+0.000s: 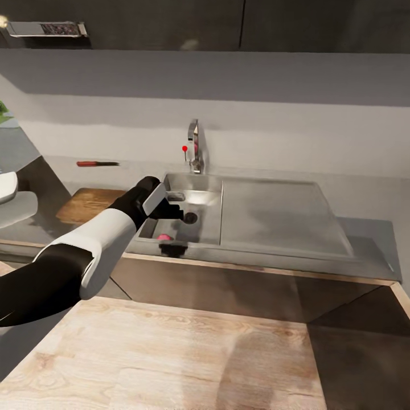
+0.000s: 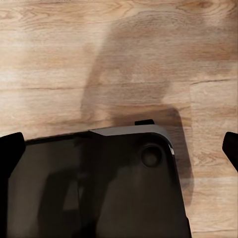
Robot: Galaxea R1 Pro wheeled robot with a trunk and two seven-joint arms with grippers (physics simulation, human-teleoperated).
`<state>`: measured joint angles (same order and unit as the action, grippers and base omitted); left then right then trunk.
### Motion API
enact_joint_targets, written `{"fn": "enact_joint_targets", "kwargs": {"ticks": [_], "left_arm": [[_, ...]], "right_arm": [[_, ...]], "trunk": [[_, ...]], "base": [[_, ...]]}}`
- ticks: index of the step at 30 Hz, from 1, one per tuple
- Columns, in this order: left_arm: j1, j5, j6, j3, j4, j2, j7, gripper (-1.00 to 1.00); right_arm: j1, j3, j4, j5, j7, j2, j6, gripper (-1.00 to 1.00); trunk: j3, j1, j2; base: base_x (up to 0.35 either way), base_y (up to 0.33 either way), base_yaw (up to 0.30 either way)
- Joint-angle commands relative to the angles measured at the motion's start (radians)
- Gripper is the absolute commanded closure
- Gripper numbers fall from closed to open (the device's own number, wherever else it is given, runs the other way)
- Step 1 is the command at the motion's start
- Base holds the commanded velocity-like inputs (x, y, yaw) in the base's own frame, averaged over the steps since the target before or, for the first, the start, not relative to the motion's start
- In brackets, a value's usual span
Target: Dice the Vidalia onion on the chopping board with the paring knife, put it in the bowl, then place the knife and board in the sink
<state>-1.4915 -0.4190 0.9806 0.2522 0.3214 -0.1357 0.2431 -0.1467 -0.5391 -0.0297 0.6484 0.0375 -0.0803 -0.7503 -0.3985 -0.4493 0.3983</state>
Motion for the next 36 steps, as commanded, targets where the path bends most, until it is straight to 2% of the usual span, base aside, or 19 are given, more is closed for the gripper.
{"fn": "enact_joint_targets", "kwargs": {"ticks": [1,11,36], "left_arm": [[-0.001,-0.011,0.003,0.007,0.000,0.001,0.007,-1.00],[-0.001,-0.011,0.004,0.007,-0.020,0.001,0.007,-1.00],[0.000,-0.011,0.001,0.007,-0.056,-0.001,0.008,-1.00]], "right_arm": [[-0.001,-0.009,0.001,0.005,0.004,0.000,-0.003,-1.00],[-0.001,-0.009,0.001,0.005,0.004,0.000,-0.003,-1.00],[-0.001,-0.009,0.001,0.005,0.004,0.002,-0.003,-1.00]], "trunk": [[-0.003,-0.001,0.002],[-0.018,-0.001,0.002],[-0.055,-0.001,0.002]], "base": [[0.152,0.000,0.000],[0.091,0.000,0.000],[0.002,0.000,0.000]]}}
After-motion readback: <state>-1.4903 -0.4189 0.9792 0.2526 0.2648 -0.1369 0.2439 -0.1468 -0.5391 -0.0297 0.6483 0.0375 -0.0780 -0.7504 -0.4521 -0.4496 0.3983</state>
